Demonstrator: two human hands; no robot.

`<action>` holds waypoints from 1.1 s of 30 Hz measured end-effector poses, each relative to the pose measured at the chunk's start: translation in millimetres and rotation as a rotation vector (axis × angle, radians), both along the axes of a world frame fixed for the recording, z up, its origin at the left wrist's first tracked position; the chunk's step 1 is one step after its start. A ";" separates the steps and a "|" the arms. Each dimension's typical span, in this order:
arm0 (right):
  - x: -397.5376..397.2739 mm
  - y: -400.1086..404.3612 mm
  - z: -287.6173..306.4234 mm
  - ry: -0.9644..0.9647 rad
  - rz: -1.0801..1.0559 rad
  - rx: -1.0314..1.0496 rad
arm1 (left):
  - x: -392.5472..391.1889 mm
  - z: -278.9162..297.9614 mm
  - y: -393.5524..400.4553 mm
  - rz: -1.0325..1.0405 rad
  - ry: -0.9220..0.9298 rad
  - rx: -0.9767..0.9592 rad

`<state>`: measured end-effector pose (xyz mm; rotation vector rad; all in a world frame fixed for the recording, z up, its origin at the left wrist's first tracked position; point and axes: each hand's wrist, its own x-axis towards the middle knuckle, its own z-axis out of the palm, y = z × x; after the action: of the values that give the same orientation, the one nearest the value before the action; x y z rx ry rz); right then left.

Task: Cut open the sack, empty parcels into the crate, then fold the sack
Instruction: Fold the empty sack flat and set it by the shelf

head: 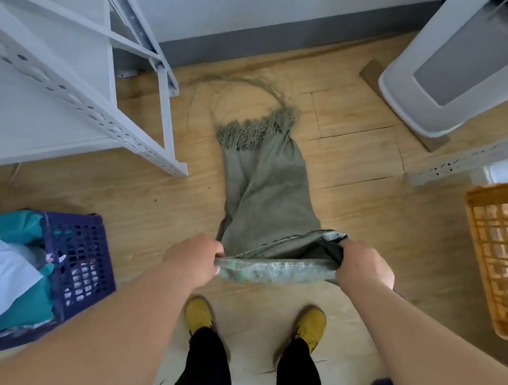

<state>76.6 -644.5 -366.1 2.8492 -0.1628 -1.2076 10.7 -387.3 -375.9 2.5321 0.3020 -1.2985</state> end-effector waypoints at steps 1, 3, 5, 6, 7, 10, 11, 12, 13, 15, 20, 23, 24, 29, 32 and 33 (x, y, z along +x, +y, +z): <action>7.9 1.7 -8.7 -0.034 0.001 0.016 | 11.8 -9.4 4.6 -0.002 -0.004 0.026; 31.9 8.5 -26.3 -0.146 0.019 0.042 | 41.2 -28.6 12.5 -0.012 -0.111 0.140; 65.3 19.9 -43.8 -0.274 0.057 0.057 | 79.3 -44.7 15.6 -0.028 -0.276 0.277; 84.1 26.1 -54.1 -0.338 0.058 0.083 | 101.3 -51.8 17.1 0.021 -0.356 0.313; 104.3 32.8 -64.9 -0.406 0.017 0.147 | 123.6 -59.6 19.5 0.135 -0.444 0.306; 159.2 51.7 -100.5 -0.577 -0.231 0.560 | 188.0 -89.6 30.9 0.650 -0.764 0.010; 171.7 56.6 -113.6 -0.632 -0.227 0.660 | 200.9 -102.5 34.2 0.694 -0.867 -0.078; 180.3 60.4 -129.1 -0.675 -0.173 0.696 | 208.7 -117.9 36.2 0.634 -0.933 -0.095; 185.8 62.7 -146.2 -0.710 -0.102 0.690 | 211.9 -135.1 36.7 0.539 -0.980 -0.076; 190.9 63.2 -187.1 -0.777 0.022 0.673 | 209.4 -177.6 37.1 0.364 -1.055 -0.039; 169.2 63.3 -305.3 -0.769 0.163 0.560 | 163.1 -306.6 29.8 0.113 -1.066 -0.082; 140.9 53.3 -360.5 -0.484 0.206 0.475 | 121.1 -364.1 20.8 -0.124 -0.685 0.041; 130.3 48.1 -374.6 -0.329 0.230 0.439 | 104.3 -376.9 19.8 -0.185 -0.487 0.090; 94.3 26.8 -409.9 -0.236 0.021 0.385 | 52.2 -404.7 29.9 0.236 -0.258 0.029; 101.0 19.2 -421.8 -0.468 -0.322 0.436 | 60.5 -415.5 33.9 0.679 -0.533 -0.030; 104.8 17.5 -423.5 -0.433 -0.453 0.506 | 66.7 -417.5 33.9 0.813 -0.520 -0.137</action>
<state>181.4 -627.0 -789.6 3.6346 -0.6303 -0.7194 77.4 -353.4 -793.3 2.1333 0.9438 -0.3335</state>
